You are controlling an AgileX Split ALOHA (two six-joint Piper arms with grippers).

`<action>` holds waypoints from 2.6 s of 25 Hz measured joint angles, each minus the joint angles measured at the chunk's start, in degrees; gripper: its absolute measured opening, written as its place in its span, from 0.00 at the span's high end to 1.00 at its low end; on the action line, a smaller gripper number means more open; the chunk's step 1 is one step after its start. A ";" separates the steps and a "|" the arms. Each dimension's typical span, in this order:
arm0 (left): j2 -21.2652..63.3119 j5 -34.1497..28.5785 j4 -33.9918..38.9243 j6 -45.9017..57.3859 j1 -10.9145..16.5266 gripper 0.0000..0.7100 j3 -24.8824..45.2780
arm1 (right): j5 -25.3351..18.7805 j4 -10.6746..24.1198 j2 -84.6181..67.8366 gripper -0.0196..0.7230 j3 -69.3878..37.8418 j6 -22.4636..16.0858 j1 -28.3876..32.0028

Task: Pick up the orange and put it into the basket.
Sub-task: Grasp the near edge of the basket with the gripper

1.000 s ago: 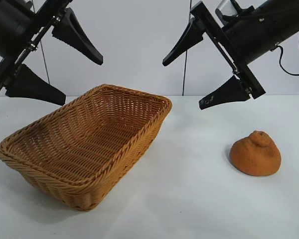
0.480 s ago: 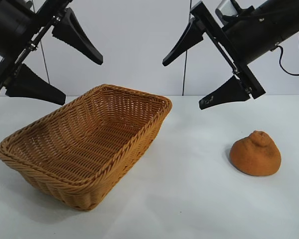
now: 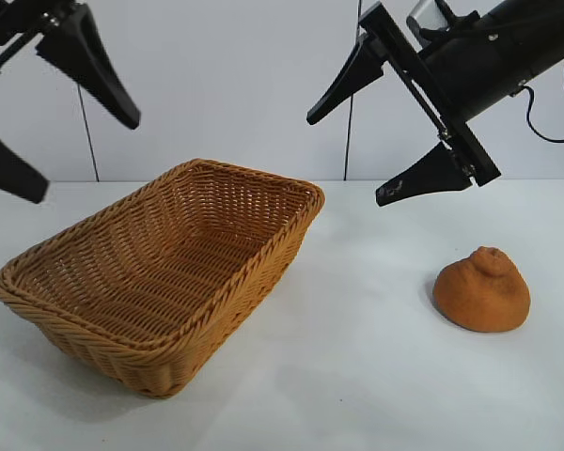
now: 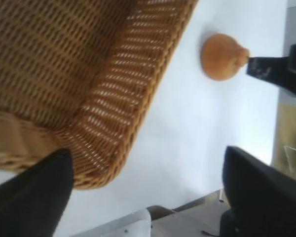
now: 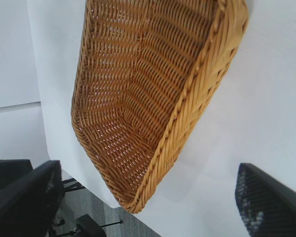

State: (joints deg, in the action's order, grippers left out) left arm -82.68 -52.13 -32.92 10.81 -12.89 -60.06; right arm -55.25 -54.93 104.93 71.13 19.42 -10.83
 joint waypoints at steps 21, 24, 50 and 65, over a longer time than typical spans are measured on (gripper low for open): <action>-0.78 8.07 26.43 55.55 -10.02 0.17 7.64 | -0.01 0.05 0.00 0.10 0.00 0.00 0.00; -1.92 10.19 25.99 56.02 -10.02 0.17 8.04 | -0.01 0.05 0.00 0.10 0.00 0.00 0.00; -21.43 21.96 25.66 59.79 -10.02 0.17 8.04 | -0.01 0.05 0.00 0.10 0.00 -0.25 0.00; -22.46 23.96 25.19 60.53 -10.02 0.82 8.24 | -0.01 0.05 0.00 0.10 0.00 -0.31 0.00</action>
State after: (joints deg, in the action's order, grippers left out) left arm -105.13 -28.17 -7.74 71.34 -22.91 -51.82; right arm -55.26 -54.88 104.93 71.13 19.11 -10.83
